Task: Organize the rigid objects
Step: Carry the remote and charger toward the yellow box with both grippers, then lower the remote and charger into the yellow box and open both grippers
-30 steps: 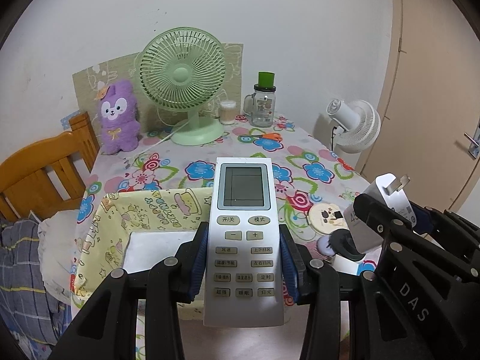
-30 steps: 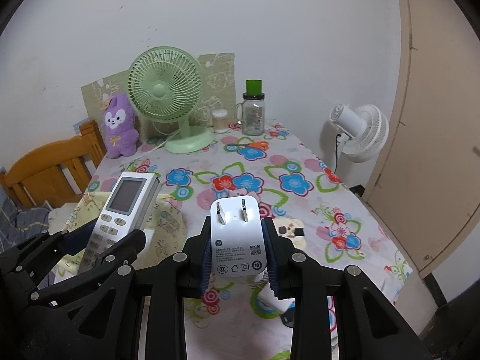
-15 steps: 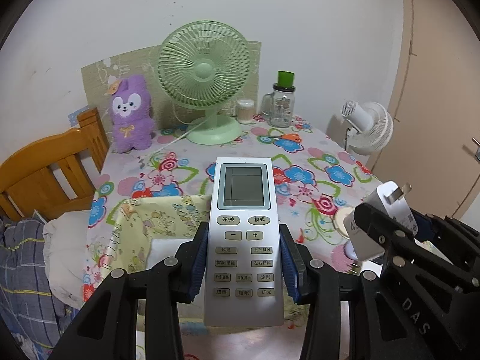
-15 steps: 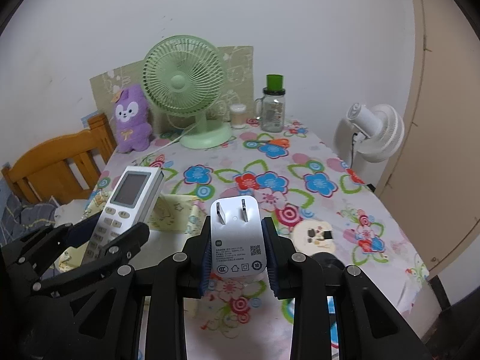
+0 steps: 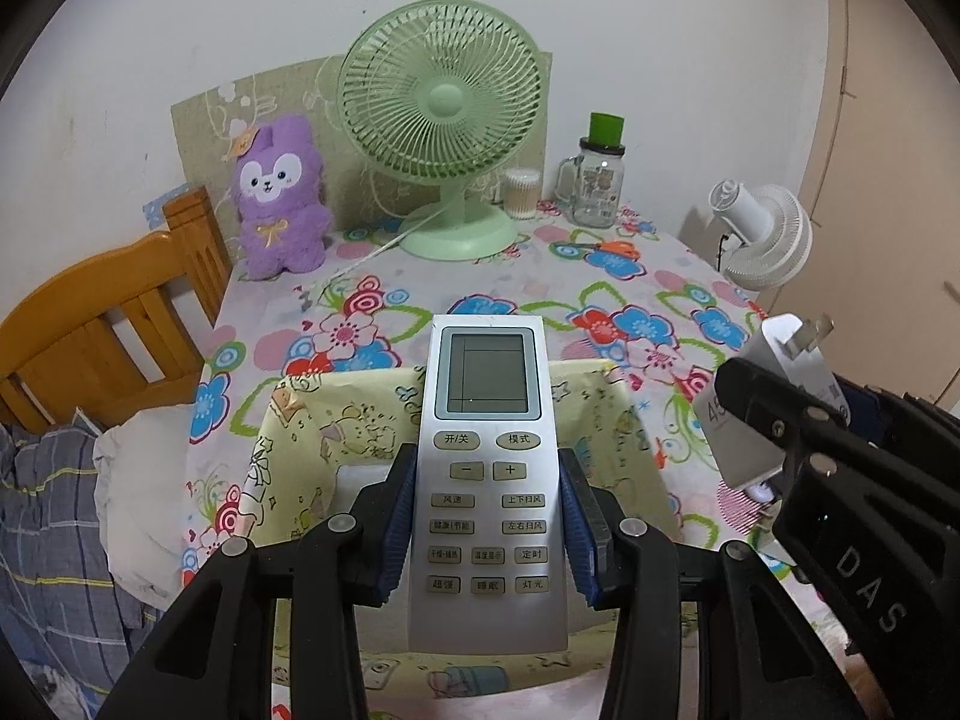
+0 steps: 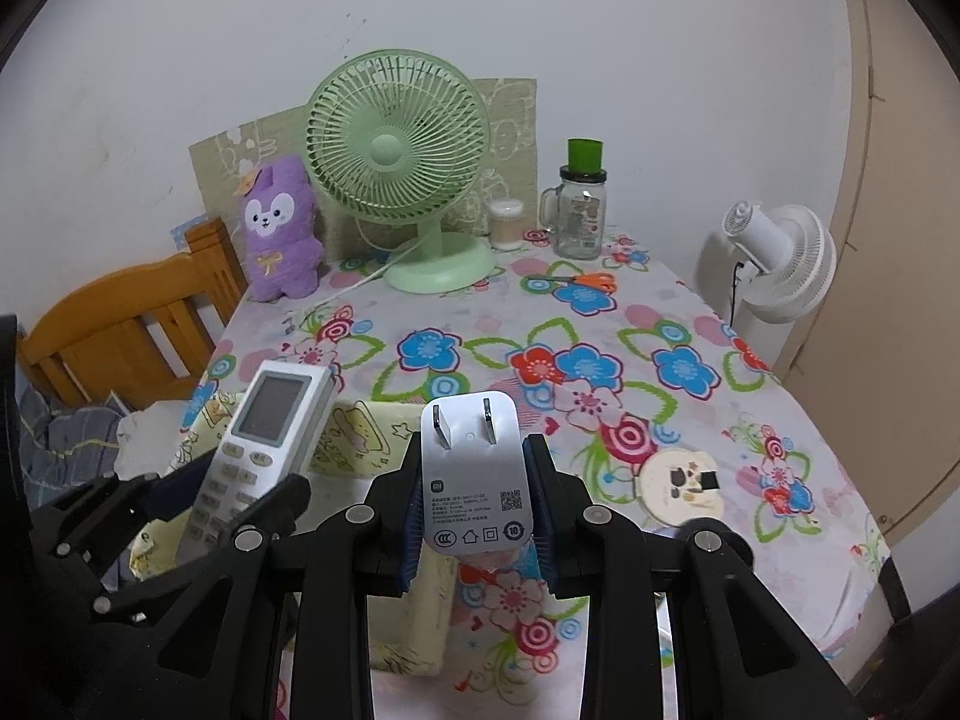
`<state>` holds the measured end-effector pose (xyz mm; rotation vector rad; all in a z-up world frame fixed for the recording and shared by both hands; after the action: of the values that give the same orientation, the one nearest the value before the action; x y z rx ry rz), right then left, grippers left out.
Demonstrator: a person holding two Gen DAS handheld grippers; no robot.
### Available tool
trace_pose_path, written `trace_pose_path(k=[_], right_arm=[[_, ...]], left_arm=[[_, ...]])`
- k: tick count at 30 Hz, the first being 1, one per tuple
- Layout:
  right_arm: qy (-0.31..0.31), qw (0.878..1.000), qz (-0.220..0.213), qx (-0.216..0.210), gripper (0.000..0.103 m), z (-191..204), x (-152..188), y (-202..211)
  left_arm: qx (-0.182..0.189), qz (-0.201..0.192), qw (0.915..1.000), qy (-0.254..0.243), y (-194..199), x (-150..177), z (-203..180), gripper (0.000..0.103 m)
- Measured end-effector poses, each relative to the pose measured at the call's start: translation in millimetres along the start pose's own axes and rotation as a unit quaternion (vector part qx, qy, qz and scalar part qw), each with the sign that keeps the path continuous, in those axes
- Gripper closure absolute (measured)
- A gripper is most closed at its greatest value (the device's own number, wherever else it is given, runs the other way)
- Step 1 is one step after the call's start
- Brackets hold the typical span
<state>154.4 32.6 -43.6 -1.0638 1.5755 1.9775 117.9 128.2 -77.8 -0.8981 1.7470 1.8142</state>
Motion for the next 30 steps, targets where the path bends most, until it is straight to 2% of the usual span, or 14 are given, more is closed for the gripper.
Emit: trace_pose_path(k=[15, 24, 30], right_arm=[[-0.001, 0.999, 0.031, -0.022, 0.07, 27.6, 3.9, -35.7], [0.012, 0.999, 0.021, -0.023, 0.072, 37.5, 0.3, -37.4], [0.005, 0.998, 0.044, -0.033, 0.072, 41.1, 7.6, -49.7]], left_arm=[[-0.019, 0.036, 0.9992, -0.002, -31.4, 10.6, 21.0, 0.058], [-0.02, 0.037, 0.9991, -0.003, -34.5, 13.5, 23.1, 0.058], [-0.024, 0.045, 0.9987, 0.0, -39.1, 15.6, 26.2, 0.058]])
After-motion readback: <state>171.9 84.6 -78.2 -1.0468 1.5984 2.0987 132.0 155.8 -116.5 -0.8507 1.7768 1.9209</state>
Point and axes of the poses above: each gripper's, at about its wrist camera, not at the fingertips, and y roughly against the way its jaws point, z to its left, x to its underside, the point moved 7 cm from there along -y, roughly the way its jaws point, and after that the axes turned 3 degrees about -z, right-handed, at the moved point
